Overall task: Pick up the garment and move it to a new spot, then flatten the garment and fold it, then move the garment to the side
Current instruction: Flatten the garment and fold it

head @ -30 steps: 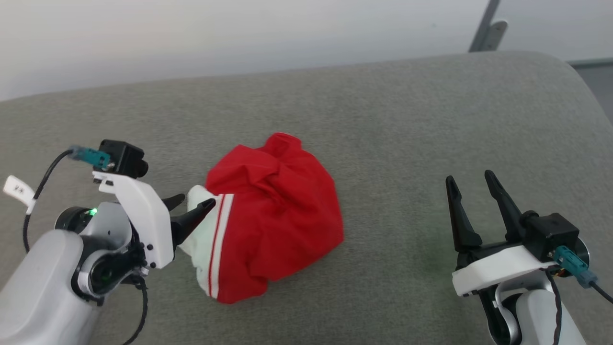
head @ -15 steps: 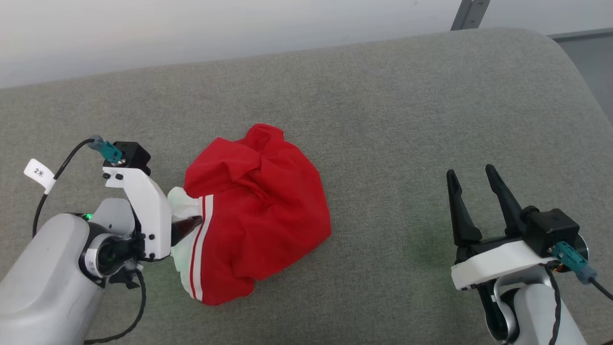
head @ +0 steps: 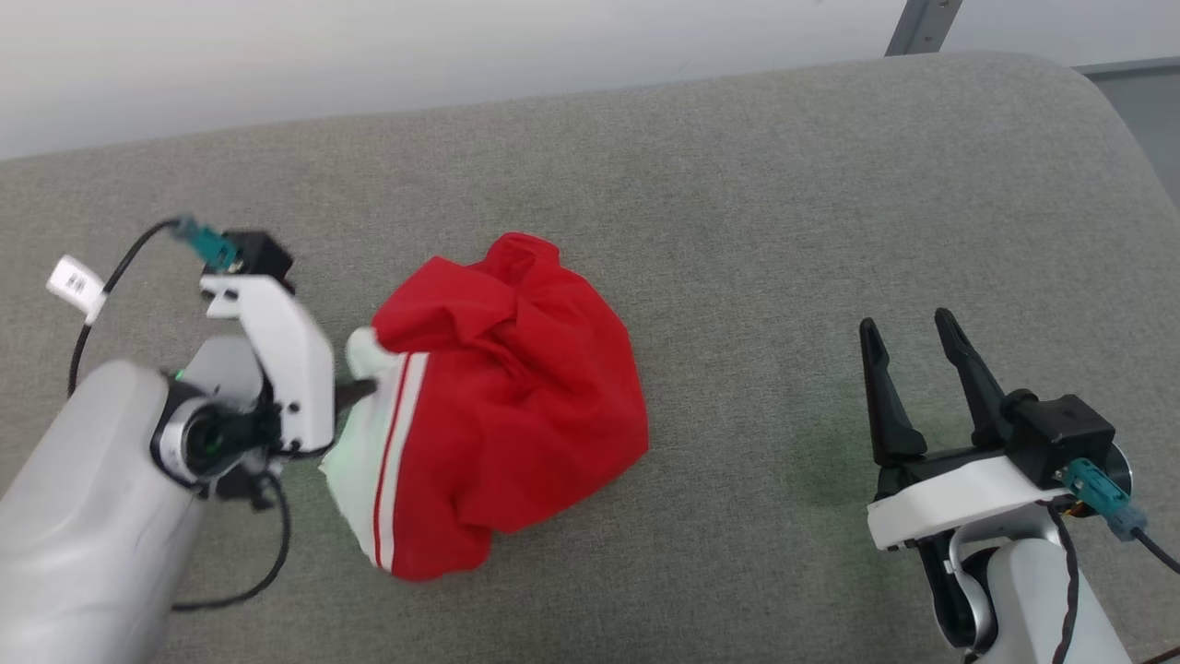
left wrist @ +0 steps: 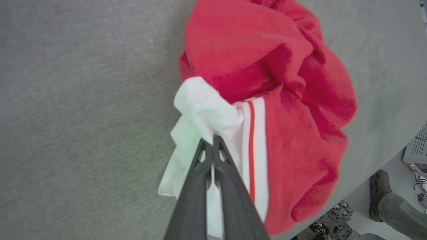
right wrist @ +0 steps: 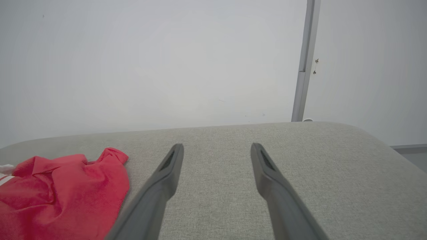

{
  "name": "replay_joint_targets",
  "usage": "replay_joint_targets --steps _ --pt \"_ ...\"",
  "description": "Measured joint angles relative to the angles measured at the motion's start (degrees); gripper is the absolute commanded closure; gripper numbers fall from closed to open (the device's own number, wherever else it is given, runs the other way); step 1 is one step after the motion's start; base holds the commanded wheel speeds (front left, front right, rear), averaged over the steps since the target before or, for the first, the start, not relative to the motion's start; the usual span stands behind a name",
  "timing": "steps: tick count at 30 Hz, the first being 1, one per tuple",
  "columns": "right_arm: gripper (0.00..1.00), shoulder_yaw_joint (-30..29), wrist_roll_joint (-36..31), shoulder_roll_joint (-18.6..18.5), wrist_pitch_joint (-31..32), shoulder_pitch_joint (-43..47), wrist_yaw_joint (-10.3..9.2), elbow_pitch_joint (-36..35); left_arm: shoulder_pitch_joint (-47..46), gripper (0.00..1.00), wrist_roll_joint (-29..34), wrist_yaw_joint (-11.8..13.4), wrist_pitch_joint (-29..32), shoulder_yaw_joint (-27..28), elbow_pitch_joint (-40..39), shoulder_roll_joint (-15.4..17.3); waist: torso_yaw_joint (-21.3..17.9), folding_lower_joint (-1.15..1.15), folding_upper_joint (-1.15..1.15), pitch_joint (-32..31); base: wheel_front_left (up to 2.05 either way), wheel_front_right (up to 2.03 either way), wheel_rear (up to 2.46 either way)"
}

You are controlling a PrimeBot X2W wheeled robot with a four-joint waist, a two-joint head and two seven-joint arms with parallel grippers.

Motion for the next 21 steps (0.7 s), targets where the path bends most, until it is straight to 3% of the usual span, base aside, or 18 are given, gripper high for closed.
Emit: replay_joint_targets --steps 5,10,21 --pt "0.0 -0.4 -0.2 0.0 -0.1 0.0 0.0 0.2 -2.4 1.0 -2.3 -0.4 2.1 0.1 -4.1 -2.3 0.4 0.0 0.0 -0.2 0.0 0.0 0.0" --pt "0.0 -0.2 -0.4 0.1 -0.2 0.0 0.0 0.4 -2.5 1.0 -3.9 0.8 5.7 -1.3 -9.3 -4.5 0.2 0.0 0.0 -0.3 0.0 0.0 0.0" --pt "0.0 -0.3 -0.2 0.2 -0.3 -0.6 0.0 0.8 4.1 1.0 -6.6 3.1 10.5 -5.6 -19.5 -7.1 -0.9 0.0 0.0 0.2 0.0 0.0 0.0"
